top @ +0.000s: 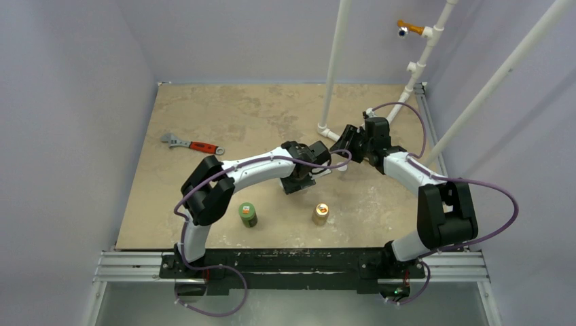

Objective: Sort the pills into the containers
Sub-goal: Pour the pill into the pill container.

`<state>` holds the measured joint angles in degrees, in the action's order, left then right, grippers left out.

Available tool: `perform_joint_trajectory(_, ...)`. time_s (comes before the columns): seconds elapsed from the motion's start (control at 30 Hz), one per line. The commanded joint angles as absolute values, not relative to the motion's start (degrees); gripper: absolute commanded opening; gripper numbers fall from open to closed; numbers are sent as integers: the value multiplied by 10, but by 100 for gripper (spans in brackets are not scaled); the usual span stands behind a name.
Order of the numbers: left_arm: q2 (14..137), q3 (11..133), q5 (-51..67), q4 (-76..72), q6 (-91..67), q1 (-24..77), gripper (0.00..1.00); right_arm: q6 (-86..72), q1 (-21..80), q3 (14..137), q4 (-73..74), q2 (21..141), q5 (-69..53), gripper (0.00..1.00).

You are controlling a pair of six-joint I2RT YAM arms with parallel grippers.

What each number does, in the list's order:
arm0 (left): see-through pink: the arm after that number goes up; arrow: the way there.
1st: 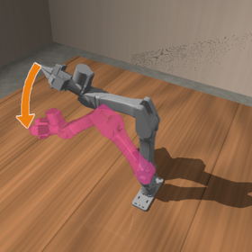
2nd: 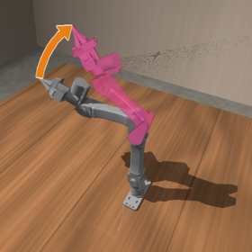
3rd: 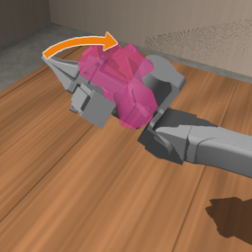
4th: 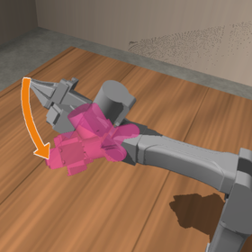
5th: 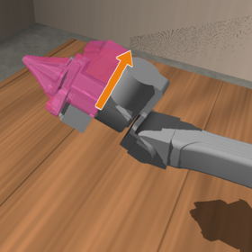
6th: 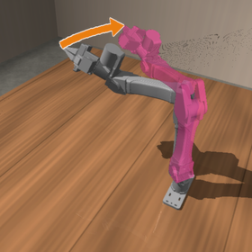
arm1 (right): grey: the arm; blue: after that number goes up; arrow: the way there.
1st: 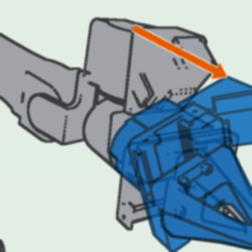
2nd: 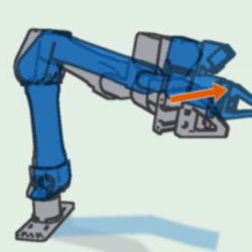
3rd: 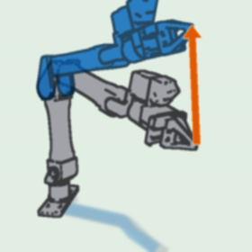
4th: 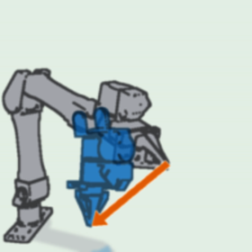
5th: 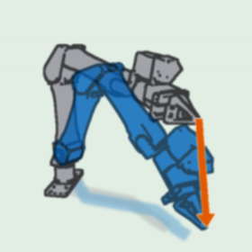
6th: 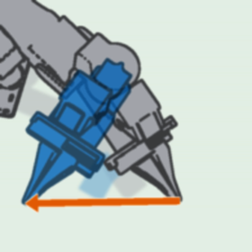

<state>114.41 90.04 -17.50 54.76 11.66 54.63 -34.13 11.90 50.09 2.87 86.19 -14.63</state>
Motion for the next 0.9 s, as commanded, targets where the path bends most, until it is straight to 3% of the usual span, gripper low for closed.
perform_joint_trajectory(0.0,1134,903,-207,538,134,555,0,-347,115,496,9,855,-158,50)
perform_joint_trajectory(0.87,1160,883,-292,532,177,585,0,-347,114,495,4,857,-172,50)
